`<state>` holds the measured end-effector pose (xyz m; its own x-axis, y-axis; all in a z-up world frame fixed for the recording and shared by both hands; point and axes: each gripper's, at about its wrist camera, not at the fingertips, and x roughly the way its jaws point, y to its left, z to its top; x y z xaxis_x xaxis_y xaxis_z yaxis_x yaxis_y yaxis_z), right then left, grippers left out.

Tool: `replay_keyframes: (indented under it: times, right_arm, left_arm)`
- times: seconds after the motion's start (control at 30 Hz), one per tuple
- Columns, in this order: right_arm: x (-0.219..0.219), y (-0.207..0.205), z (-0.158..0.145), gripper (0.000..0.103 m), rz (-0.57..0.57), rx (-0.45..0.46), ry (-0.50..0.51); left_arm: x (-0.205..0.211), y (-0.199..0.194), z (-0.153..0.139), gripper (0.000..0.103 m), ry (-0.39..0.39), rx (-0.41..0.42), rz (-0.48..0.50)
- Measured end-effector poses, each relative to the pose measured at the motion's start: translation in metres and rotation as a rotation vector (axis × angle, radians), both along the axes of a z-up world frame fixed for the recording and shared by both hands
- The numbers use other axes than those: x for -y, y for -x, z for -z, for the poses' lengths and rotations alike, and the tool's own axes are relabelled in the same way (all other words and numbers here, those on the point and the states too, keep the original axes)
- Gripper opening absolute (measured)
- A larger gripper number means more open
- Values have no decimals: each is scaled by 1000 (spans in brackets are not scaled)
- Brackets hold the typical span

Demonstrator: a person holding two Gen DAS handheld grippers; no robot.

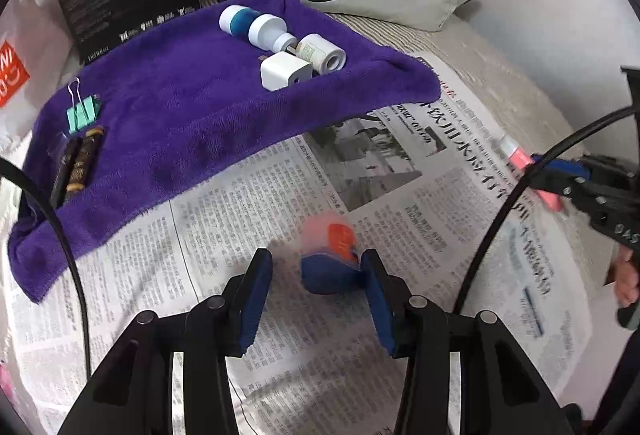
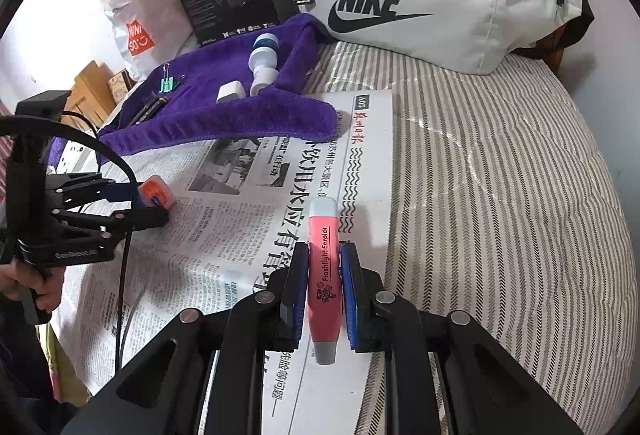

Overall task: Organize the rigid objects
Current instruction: 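Grasp the pink highlighter with the right gripper while the left gripper grasps the Vaseline tin, then carry the highlighter and Vaseline tin onto the purple towel and release both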

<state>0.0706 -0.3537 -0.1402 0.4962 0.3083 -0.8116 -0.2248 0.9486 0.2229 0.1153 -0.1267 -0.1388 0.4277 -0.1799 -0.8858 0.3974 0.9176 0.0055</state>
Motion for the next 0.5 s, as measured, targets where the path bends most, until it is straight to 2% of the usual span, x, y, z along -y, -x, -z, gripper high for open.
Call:
replay_keyframes:
  times: [0.27, 0.33, 0.5]
  right_arm:
    - [-5, -2, 4, 17, -12, -14, 1]
    - [-4, -3, 5, 17, -10, -17, 3]
    - [-6, -3, 4, 17, -14, -20, 11]
  left_arm:
    - [2, 0, 0, 44, -10, 30, 35]
    - [1, 0, 0, 40, -3, 33, 34]
    - [4, 1, -1, 40, -16, 46, 55]
